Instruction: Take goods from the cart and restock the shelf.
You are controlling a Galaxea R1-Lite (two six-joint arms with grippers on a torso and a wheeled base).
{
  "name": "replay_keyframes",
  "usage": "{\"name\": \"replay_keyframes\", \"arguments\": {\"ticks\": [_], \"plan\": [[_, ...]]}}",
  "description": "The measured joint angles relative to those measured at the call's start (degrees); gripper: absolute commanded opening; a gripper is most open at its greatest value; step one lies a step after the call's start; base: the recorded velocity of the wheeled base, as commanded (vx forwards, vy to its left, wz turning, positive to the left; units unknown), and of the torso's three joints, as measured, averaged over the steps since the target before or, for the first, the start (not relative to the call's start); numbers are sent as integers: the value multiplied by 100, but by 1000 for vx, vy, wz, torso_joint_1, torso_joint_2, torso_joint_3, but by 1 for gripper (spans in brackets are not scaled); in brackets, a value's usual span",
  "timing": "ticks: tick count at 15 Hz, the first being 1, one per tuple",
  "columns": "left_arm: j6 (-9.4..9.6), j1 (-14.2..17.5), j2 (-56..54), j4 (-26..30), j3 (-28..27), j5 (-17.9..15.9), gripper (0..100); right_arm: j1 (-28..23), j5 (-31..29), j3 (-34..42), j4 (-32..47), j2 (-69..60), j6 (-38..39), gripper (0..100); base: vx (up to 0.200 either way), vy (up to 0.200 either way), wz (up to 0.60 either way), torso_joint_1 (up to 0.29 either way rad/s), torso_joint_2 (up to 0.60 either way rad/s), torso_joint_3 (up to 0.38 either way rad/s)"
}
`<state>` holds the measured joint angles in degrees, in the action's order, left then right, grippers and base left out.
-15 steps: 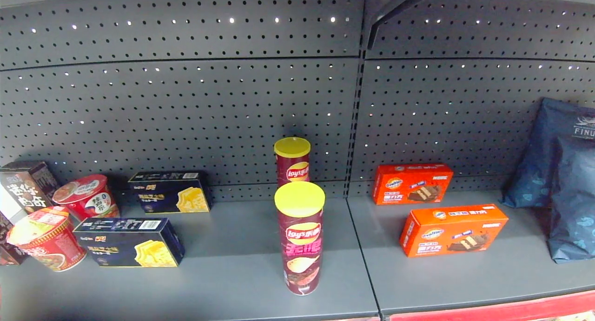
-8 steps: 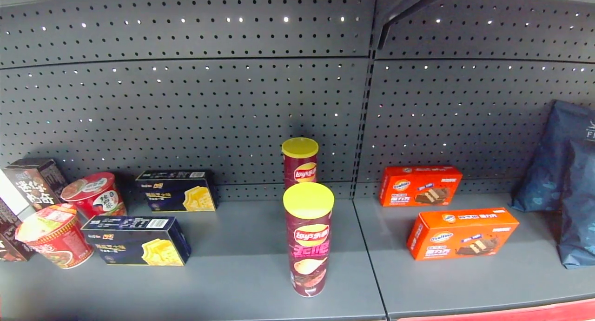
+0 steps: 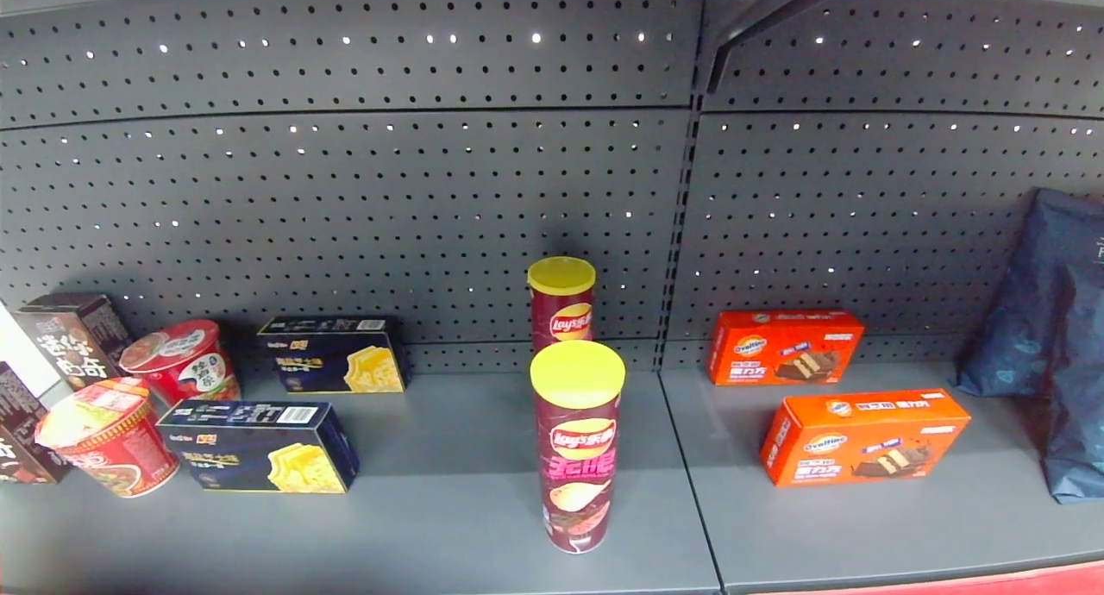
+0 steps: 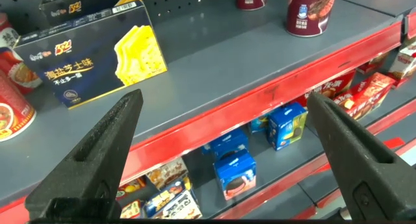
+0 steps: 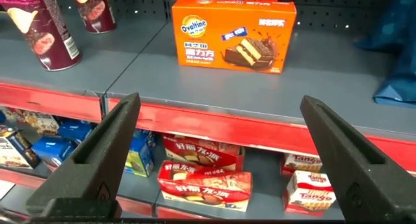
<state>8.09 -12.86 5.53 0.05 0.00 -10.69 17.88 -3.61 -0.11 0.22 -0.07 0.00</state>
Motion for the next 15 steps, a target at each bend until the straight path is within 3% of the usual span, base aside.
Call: {"name": "replay_keyframes", "arguments": {"ticks": [15], "plan": [[-9, 2, 0, 5, 0, 5, 100, 0, 0, 1, 5, 0, -2, 100, 0, 0, 0, 0, 0, 0]]}}
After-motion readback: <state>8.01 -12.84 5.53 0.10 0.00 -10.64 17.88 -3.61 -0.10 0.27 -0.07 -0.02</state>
